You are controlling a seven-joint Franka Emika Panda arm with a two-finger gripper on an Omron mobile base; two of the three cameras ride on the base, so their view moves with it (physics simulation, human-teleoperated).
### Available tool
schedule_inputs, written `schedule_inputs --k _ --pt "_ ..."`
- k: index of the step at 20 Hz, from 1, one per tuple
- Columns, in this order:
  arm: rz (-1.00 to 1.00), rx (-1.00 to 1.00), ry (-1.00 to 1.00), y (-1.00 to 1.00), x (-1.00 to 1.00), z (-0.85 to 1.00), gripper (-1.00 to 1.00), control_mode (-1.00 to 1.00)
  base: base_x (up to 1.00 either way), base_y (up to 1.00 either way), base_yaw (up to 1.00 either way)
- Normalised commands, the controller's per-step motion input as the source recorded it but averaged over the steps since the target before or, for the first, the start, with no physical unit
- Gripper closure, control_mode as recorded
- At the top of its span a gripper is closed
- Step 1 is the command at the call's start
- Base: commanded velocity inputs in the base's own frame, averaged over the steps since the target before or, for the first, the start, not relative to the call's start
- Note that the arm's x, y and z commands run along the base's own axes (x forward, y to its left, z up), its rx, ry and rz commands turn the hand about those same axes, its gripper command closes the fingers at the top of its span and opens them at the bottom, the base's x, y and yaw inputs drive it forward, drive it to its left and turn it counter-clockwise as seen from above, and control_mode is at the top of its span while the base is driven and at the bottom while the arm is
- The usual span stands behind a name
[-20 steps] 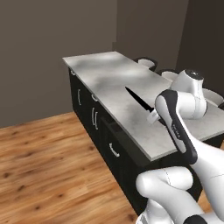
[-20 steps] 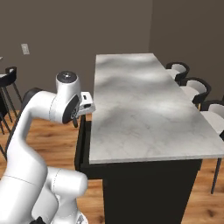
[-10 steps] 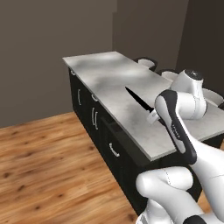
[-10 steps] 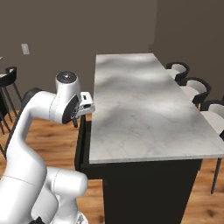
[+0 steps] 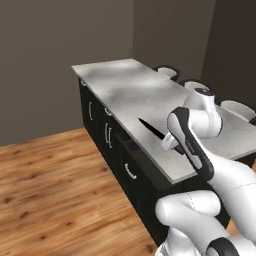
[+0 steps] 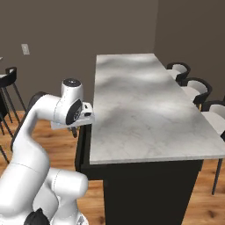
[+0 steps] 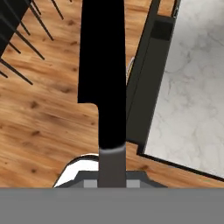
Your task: Pick up the metallic utensils from the counter and place them in the open drawer. Make sure not to pick up any wooden utensils.
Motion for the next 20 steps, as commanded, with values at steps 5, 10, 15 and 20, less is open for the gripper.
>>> schedule_inputs --k 5,10,15,20 --pt "0.0 0.0 0.23 0.12 0.31 -0.51 1.0 -1.0 0.0 0.0 0.0" --pt "-0.05 0.0 0.16 0.25 0.57 -0.66 1.0 -1.0 0.0 0.0 0.0" --pt "-0.15 0.0 0.11 0.15 0.46 -0.53 1.0 -1.0 0.0 0.0 0.0" --pt "-0.21 0.0 0.09 0.0 0.44 -0.42 1.0 -1.0 0.0 0.0 0.0"
